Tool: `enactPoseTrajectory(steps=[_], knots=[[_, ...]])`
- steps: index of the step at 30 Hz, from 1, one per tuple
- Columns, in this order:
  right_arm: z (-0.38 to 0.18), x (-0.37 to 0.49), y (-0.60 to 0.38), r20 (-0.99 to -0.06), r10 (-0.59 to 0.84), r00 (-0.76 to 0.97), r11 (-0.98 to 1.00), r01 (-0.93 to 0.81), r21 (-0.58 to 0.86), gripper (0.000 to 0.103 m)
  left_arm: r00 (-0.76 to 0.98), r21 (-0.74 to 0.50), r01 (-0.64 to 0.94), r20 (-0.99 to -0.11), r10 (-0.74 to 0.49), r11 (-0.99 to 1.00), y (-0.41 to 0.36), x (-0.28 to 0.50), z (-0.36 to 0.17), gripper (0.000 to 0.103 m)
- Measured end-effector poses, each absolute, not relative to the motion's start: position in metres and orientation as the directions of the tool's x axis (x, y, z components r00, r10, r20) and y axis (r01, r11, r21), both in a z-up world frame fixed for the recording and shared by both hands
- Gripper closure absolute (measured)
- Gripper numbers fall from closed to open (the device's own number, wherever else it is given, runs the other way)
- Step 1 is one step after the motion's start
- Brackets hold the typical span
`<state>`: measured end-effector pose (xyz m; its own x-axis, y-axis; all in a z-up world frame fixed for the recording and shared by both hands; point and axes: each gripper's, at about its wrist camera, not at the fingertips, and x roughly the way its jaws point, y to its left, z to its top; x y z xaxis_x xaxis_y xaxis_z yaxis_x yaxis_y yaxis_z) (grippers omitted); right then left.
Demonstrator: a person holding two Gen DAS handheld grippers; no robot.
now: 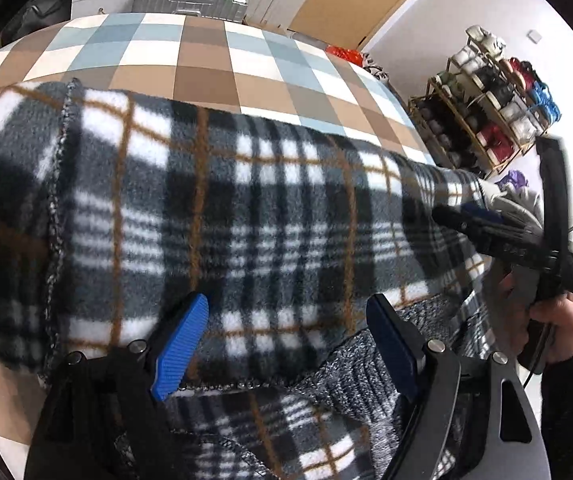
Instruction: Fold large clothes
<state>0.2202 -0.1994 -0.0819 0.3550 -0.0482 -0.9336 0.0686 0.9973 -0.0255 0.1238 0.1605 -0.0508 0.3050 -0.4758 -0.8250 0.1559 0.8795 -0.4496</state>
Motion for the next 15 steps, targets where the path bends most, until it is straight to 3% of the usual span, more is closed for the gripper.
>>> enactPoseTrajectory(steps=[1, 7, 9, 15], knots=[[-0.096, 0.218, -0.206, -0.954, -0.037, 0.297, 0.998, 0.059, -0.020, 0.007, 0.303, -0.448, 0.152, -0.827, -0.473, 0.881, 0.160, 0.125, -0.051, 0.025], [-0.080, 0.198, -0.203, -0.919, 0.003, 0.394, 0.999, -0.031, -0.010, 0.009, 0.277, -0.456, 0.129, -0.836, -0.474, 0.880, 0.143, 0.137, -0.054, 0.025], [-0.090, 0.198, -0.200, -0.934, -0.006, 0.357, 0.998, -0.056, -0.028, 0.008, 0.268, -0.449, 0.137, -0.841, -0.470, 0.883, 0.140, 0.139, -0.055, 0.025], [-0.103, 0.207, -0.194, -0.925, -0.060, 0.376, 0.993, -0.075, -0.095, 0.000, 0.252, -0.389, 0.187, -0.868, -0.427, 0.902, 0.132, 0.147, -0.059, 0.025]])
